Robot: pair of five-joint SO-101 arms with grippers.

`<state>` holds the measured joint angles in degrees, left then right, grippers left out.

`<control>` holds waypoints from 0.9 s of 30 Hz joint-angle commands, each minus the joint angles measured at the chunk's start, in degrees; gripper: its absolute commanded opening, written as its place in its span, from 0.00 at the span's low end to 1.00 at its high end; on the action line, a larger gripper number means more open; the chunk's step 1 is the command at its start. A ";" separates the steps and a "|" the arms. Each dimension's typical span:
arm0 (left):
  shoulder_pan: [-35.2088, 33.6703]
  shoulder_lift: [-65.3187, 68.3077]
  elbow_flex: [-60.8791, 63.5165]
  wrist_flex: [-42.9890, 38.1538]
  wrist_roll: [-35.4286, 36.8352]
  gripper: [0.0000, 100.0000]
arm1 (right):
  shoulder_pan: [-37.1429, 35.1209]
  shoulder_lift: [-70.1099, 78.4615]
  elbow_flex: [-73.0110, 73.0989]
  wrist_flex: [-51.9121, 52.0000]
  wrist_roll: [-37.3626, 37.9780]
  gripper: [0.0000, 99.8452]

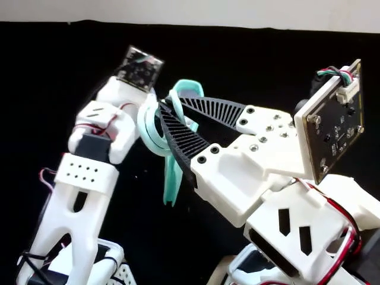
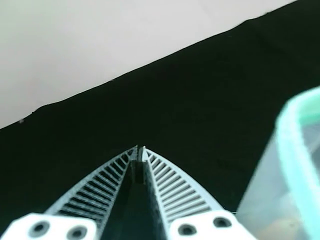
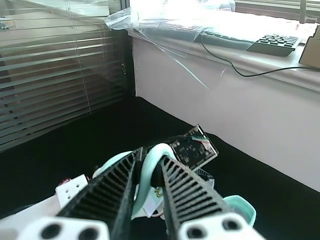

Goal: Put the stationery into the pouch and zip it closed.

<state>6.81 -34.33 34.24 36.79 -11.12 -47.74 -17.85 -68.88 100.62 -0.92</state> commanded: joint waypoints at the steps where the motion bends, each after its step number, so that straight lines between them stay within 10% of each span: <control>1: -0.75 -0.48 -5.05 3.16 0.09 0.01 | -0.75 0.48 -1.10 -0.57 -0.70 0.01; 27: -5.85 -13.93 -15.43 25.76 0.09 0.01 | -0.75 0.13 -1.01 -0.66 -0.70 0.01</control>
<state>1.19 -47.08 21.14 61.23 -11.12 -47.74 -17.85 -68.88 100.62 -0.92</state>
